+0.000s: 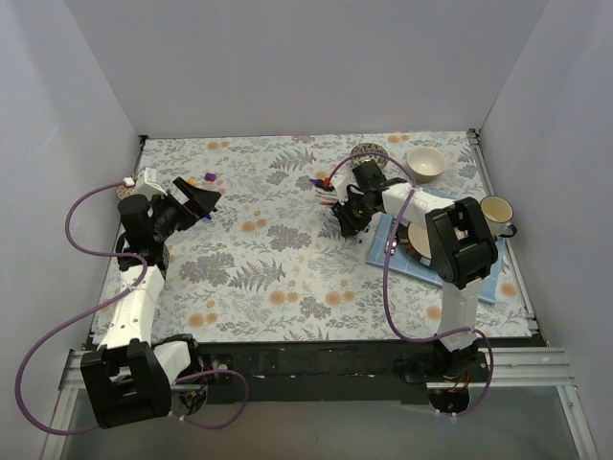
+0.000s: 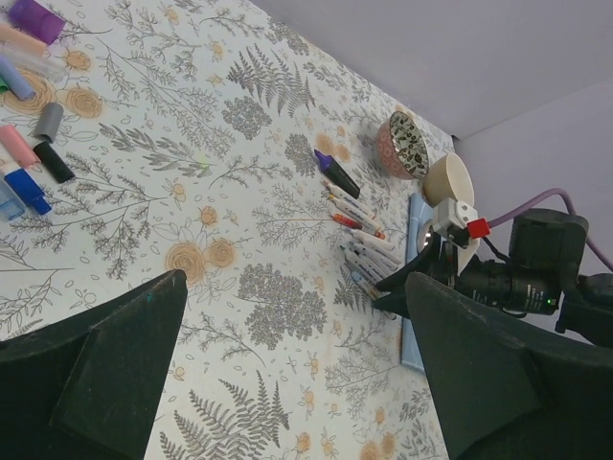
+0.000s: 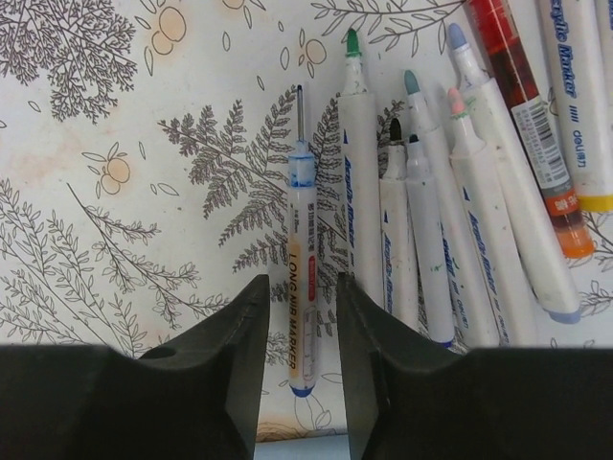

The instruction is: Open the pen caps

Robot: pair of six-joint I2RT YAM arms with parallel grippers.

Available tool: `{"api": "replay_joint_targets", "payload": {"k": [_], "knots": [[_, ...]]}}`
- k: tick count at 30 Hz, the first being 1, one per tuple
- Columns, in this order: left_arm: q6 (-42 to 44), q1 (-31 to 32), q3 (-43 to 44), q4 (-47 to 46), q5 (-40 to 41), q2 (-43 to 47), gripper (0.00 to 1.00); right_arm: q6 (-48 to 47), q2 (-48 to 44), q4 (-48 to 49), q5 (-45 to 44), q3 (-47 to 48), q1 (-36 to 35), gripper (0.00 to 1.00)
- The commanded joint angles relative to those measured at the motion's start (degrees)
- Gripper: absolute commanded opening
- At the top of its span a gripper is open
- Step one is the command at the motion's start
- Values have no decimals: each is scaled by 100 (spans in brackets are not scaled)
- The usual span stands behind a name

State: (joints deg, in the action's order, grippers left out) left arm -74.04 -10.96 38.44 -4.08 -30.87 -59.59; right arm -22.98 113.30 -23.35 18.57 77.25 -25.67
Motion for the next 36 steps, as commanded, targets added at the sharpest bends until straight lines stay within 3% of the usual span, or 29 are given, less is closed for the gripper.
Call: {"api": "replay_joint_targets", "payload": {"k": [1,6,10,11,13,15,18,21,24,28,36], "knots": [[136,15,15,83,-68,88,98,-250,-579,-117,-257,97,9,42],[390,181,173,231,-244,254,98,-531,-1475,15,-196,-122,281,48],[829,621,568,776,177,553,98,-558,-2960,576,260,-858,1009,59],[917,761,612,899,222,606,98,-497,-3223,699,296,-1000,1168,68],[953,832,717,987,257,747,98,-304,-4032,1086,567,-1238,1791,75],[953,876,770,1110,231,826,98,274,-4838,1637,613,-1668,2231,97],[953,929,858,1251,231,984,98,1006,-5727,1861,-28,-2021,2856,98],[953,955,911,1357,222,1195,98,1066,-6151,1239,-150,-1725,2989,98],[935,991,973,1410,213,1345,98,1637,-6319,562,-958,-1250,2989,98],[900,999,1087,1453,152,1415,98,1569,-6618,138,-1574,-923,2989,98],[874,999,1368,1559,99,1477,98,1358,-6996,-283,-1611,-580,2989,98]]}}
